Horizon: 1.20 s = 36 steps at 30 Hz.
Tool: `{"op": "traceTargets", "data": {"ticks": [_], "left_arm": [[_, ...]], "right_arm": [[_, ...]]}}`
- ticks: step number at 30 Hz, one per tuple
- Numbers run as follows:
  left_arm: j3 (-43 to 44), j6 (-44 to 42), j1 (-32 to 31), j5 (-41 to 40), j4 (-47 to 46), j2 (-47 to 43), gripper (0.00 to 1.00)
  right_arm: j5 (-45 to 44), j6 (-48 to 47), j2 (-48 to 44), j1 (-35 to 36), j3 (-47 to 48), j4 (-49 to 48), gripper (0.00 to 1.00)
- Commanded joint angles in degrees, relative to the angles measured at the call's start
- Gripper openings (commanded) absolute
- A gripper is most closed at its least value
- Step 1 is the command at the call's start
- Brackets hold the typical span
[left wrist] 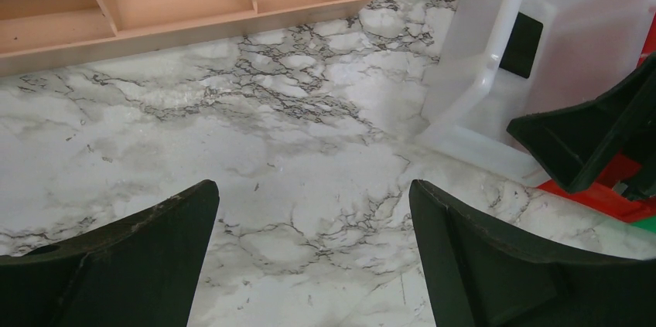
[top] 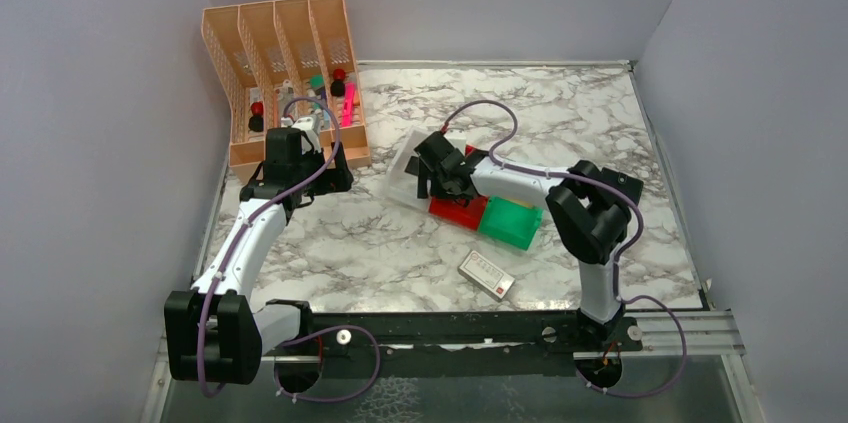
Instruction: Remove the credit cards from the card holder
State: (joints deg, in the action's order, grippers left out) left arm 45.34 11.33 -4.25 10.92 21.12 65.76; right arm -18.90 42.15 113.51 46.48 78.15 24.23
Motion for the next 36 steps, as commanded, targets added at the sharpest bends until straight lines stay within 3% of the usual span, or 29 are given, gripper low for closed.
{"op": "traceTargets", "data": {"ticks": [1,9,19,26,33,36], "left_arm": [[0.0,-0.6,-0.1,-1.2,0.2,0.1,0.97],[0.0,-0.6,-0.1,-1.2,0.2,0.4,0.97],[0.1,-0.7,-0.1,-1.1,0.3,1.0,0.97],[0.2,-0.8,-0.1,-1.1,0.5,1.2,0.97],[0.0,-0.9,-0.1,-1.1,0.6,1.0,0.97],[0.1,-0.9,-0.1,-1.1,0.5,1.0,0.97]], "right_arm": [[4.5,-8.8,-2.7,1.6,-2.1,-3.4,0.8],[16.4,-23.1,-6.5,3.7,-10.7,-14.5,0.74],[20.2,-35.8,-6.3,7.3,-11.6,-13.3,0.72],[11.7,-28.0,-5.3,7.4,-8.1,-11.1,0.76],[0.4,-16.1,2.0,7.2,1.5,-4.2,0.71],[0.2,-15.5,4.2,6.7,4.1,-5.1,0.7]]}}
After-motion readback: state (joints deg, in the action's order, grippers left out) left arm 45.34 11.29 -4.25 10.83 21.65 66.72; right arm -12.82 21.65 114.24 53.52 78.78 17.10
